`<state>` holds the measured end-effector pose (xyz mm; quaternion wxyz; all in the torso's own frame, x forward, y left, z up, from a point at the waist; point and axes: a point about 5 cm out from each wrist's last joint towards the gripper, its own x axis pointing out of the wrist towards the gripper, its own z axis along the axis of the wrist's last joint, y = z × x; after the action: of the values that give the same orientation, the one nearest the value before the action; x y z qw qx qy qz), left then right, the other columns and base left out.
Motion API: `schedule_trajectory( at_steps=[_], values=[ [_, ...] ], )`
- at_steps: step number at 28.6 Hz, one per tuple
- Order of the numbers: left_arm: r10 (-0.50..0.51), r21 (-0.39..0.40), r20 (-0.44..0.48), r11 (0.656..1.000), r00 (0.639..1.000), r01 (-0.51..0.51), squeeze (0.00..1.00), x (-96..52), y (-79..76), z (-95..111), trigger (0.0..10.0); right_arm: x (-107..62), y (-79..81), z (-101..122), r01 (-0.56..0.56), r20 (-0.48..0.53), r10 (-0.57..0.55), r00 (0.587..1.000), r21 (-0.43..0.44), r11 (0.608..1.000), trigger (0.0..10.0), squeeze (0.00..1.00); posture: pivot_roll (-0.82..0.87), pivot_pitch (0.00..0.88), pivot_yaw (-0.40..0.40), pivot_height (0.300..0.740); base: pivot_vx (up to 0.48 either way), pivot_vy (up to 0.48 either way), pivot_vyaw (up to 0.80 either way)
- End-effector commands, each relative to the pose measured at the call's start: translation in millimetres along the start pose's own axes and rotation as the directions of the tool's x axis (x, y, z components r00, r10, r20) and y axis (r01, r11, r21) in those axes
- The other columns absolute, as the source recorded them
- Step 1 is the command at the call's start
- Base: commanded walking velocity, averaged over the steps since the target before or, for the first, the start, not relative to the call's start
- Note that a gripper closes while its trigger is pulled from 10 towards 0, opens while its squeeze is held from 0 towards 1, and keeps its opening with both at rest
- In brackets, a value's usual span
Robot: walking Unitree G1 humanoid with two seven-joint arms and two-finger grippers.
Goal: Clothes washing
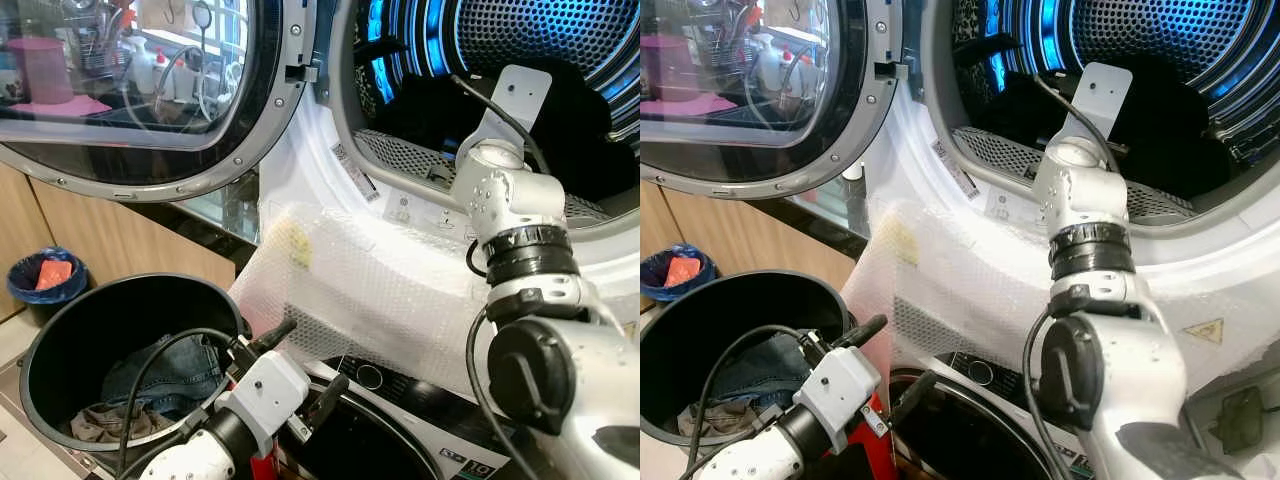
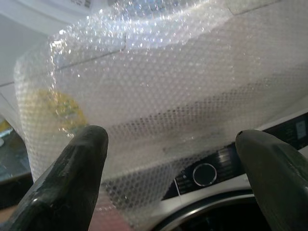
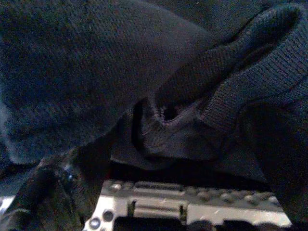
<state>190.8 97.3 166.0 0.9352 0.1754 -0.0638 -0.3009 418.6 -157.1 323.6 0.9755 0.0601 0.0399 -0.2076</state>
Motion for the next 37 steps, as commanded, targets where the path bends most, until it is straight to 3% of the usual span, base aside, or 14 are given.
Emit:
schedule_trajectory(
  at_steps=[1,5,10,18,37],
  values=[
    [-0.005,-0.006,0.012,1.0,1.0,0.005,0.0,-2.9,-4.5,7,10.0,2.6,-9.9,16,0.049,0.041,-0.05,0.998,0.011,0.999,10.0,0.0,0.14,0.016,-0.223,0.74,0.0,0.0,0.0],
    [-0.004,-0.025,0.0,1.0,1.0,0.004,0.0,-9.3,-9.6,10,10.0,3.1,-11.0,27,0.063,0.063,-0.065,0.996,0.022,0.998,10.0,0.0,0.14,0.043,-0.232,0.74,0.0,0.0,0.0],
    [0.01,-0.07,-0.025,0.998,1.0,-0.011,0.0,-20.3,-21.5,16,10.0,-0.1,-2.1,42,0.032,0.114,-0.032,0.993,-0.002,0.999,10.0,0.0,0.15,0.115,-0.278,0.74,0.0,0.0,0.0],
    [0.036,-0.143,-0.066,0.989,0.997,-0.045,0.0,-36.3,-36.5,25,10.0,-7.9,18.0,48,-0.035,0.155,0.041,0.987,-0.044,0.998,10.0,0.0,0.15,0.19,-0.328,0.74,0.0,0.0,0.0],
    [0.036,-0.143,-0.066,0.989,0.997,-0.045,0.0,-36.3,-36.5,25,10.0,-7.9,18.0,48,-0.035,0.155,0.041,0.987,-0.044,0.998,10.0,0.0,0.15,0.19,-0.328,0.74,0.0,0.0,0.0]
  ],
)
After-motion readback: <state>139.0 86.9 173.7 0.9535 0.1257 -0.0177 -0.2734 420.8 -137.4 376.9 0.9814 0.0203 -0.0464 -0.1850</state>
